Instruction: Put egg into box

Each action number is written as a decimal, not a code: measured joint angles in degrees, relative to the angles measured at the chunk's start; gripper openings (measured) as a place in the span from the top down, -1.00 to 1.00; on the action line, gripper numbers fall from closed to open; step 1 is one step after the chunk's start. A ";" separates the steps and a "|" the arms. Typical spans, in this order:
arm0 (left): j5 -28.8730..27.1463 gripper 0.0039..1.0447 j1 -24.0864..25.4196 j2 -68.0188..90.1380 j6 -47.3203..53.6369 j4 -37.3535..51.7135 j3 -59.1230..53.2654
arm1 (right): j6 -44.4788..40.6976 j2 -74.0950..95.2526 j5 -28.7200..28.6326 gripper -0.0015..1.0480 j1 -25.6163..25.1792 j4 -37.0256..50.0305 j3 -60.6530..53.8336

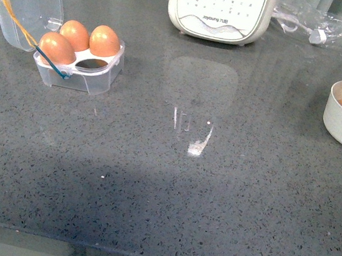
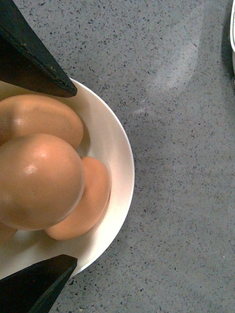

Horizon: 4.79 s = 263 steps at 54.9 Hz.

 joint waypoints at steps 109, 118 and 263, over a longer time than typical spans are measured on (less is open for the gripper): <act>0.02 -0.87 0.00 0.00 0.00 0.00 0.00 | -4.22 13.44 -15.32 0.19 25.68 -9.22 31.41; 0.02 -0.87 0.00 0.00 0.00 0.00 0.00 | -7.08 15.61 -18.29 0.19 26.32 -9.55 32.28; 0.02 -0.87 0.00 0.00 0.00 0.00 0.00 | -6.49 24.81 -18.38 -0.86 31.26 -6.40 36.68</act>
